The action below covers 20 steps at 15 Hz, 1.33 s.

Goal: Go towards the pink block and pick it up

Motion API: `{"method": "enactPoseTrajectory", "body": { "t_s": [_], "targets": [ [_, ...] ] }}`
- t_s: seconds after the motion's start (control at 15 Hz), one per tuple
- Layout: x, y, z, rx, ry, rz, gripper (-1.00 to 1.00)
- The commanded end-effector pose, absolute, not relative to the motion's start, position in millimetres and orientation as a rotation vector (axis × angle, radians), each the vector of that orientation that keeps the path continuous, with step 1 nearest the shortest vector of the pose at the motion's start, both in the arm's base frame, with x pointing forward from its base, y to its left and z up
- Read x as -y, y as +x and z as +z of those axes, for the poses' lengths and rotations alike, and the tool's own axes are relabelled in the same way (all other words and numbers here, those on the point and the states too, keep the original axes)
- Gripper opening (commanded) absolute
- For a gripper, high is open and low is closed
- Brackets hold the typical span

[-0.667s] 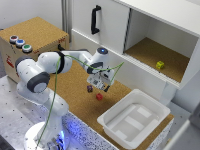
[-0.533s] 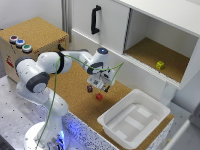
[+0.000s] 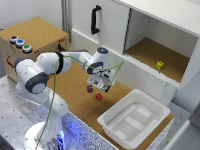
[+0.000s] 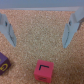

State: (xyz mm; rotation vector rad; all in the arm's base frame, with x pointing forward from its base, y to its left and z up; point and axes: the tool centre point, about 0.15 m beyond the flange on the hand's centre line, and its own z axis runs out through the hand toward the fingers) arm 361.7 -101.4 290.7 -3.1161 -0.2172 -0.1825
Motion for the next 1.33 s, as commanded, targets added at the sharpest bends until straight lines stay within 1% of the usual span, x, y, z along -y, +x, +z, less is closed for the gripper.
{"method": "enactPoseTrajectory", "body": {
  "t_s": [0.0,0.27,0.4,0.73,1.07,1.27],
  "targets": [
    [102,358,289,0.238,-3.118,-0.203,1.0],
    [91,335,261,0.194,-3.119,-0.173,1.0],
    [92,327,250,0.161,-3.131,-0.189,1.0],
    [114,336,245,0.058,-3.204,-0.273,1.0],
    [107,346,223,0.073,-3.195,-0.25,1.0],
    [102,351,217,0.072,-3.204,-0.256,1.0]
  ]
}}
